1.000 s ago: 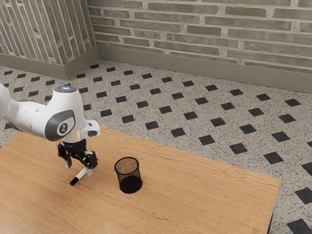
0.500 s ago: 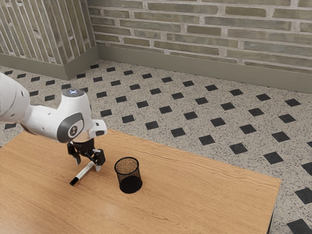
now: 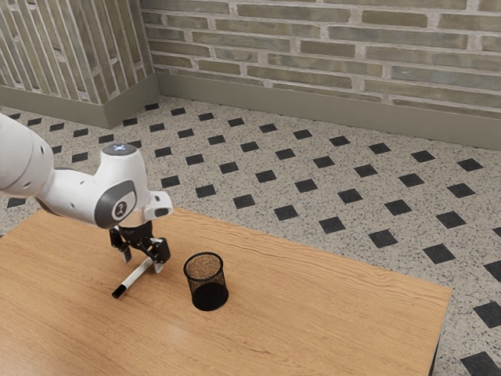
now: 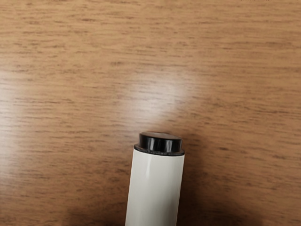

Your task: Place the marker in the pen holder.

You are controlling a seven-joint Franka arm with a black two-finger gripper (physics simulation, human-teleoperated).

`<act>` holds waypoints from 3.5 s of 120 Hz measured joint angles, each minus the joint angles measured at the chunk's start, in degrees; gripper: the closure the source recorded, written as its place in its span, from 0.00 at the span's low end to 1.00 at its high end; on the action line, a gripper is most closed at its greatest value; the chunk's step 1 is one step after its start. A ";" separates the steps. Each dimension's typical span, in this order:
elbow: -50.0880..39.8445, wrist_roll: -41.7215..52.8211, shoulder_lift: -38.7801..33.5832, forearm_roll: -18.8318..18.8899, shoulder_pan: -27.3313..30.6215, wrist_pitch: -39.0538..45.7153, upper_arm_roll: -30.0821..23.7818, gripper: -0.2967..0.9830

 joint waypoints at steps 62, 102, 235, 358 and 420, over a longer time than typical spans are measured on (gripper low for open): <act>0.96 0.21 -0.61 -0.73 -0.60 -0.41 0.08 0.59; 0.70 0.29 -0.04 -0.71 -0.18 -0.60 0.09 0.63; 1.11 -1.41 -19.63 -3.59 -14.11 -7.48 -0.80 0.82; 3.98 -1.64 -16.80 -7.50 -20.13 -7.37 -0.11 0.79; 3.99 -0.92 -17.33 -7.10 -21.33 -7.68 0.64 0.80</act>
